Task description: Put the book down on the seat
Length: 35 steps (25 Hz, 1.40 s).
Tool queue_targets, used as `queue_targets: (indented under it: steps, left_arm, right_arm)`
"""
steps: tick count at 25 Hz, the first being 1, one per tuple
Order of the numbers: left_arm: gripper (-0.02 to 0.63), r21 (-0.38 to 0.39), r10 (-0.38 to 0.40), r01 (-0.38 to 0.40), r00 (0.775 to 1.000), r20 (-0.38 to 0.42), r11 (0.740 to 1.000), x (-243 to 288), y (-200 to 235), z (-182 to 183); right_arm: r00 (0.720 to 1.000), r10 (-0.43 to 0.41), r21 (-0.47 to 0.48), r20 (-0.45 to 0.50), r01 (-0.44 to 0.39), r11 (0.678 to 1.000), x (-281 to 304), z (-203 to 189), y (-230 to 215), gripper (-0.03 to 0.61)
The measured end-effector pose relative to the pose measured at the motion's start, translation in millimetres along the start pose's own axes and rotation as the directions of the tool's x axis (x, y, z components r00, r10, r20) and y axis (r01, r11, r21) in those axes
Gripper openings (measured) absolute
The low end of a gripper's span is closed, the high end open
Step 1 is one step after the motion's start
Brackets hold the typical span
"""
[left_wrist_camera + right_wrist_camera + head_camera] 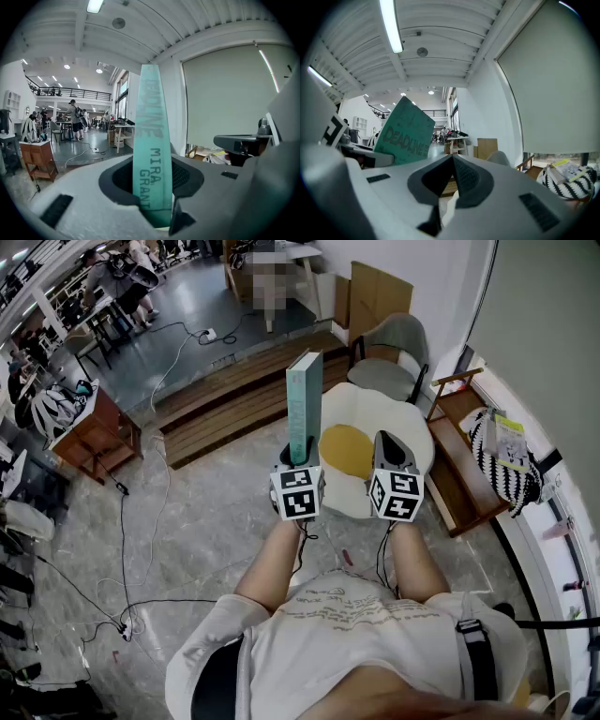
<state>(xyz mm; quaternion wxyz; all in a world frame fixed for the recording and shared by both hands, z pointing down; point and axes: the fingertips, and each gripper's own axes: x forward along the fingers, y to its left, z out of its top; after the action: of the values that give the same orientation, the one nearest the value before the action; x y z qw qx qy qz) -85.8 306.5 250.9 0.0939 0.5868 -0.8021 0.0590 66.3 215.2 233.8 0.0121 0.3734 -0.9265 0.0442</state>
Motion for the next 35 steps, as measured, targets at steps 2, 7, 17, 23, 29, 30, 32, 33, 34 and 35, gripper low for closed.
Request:
queue_targets:
  steps: [2, 7, 17, 23, 29, 30, 32, 33, 34, 35]
  left_arm:
    - [0.16, 0.001, 0.001, -0.001, 1.0, 0.003, 1.0, 0.9, 0.9, 1.4]
    - [0.16, -0.038, -0.001, 0.001, 1.0, -0.005, 0.999, 5.5, 1.2, -0.1]
    - [0.16, -0.042, -0.01, 0.01, 1.0, -0.003, 0.999, 6.1, 10.1, 1.1]
    - [0.16, -0.054, -0.032, 0.032, 0.999, 0.003, 0.998, 2.2, 19.3, 0.8]
    - [0.16, -0.054, -0.063, 0.064, 0.998, 0.007, 0.997, -1.7, 30.1, -2.4]
    - [0.16, -0.054, -0.068, 0.068, 0.998, 0.006, 0.996, -2.2, 32.8, -3.9]
    - [0.16, -0.049, -0.08, 0.08, 0.997, 0.005, 0.996, -2.7, 37.9, -7.0]
    - [0.16, -0.043, -0.087, 0.087, 0.996, 0.007, 0.995, -2.7, 40.3, -8.1]
    - [0.16, -0.037, -0.096, 0.096, 0.995, 0.007, 0.995, -3.4, 42.4, -8.8]
    - [0.16, -0.032, -0.106, 0.106, 0.994, 0.005, 0.994, -5.0, 44.0, -9.7]
  right_arm:
    - [1.0, -0.004, 0.005, 0.0, 0.004, 1.0, 0.7, -0.5, -2.1, 0.026]
    - [1.0, -0.019, 0.013, 0.013, 0.019, 1.0, 0.4, 5.1, -12.3, 0.026]
    - [1.0, -0.004, 0.037, 0.009, 0.004, 0.999, 3.1, 9.2, 1.1, 0.028]
    - [1.0, -0.016, 0.033, -0.001, 0.016, 0.999, 1.0, 11.2, 15.2, 0.028]
    - [0.999, -0.031, 0.028, -0.01, 0.031, 0.999, -2.9, 7.6, 33.4, 0.028]
    - [0.999, -0.035, 0.027, -0.012, 0.035, 0.999, -2.7, 6.5, 36.3, 0.028]
    - [0.999, -0.044, 0.027, -0.019, 0.045, 0.999, -1.5, 3.6, 41.9, 0.028]
    - [0.998, -0.05, 0.026, -0.024, 0.05, 0.998, -0.6, 2.4, 45.0, 0.028]
    - [0.998, -0.055, 0.025, -0.028, 0.056, 0.998, 0.2, 1.7, 48.3, 0.028]
    - [0.998, -0.06, 0.023, -0.031, 0.061, 0.998, 0.6, 1.2, 52.1, 0.028]
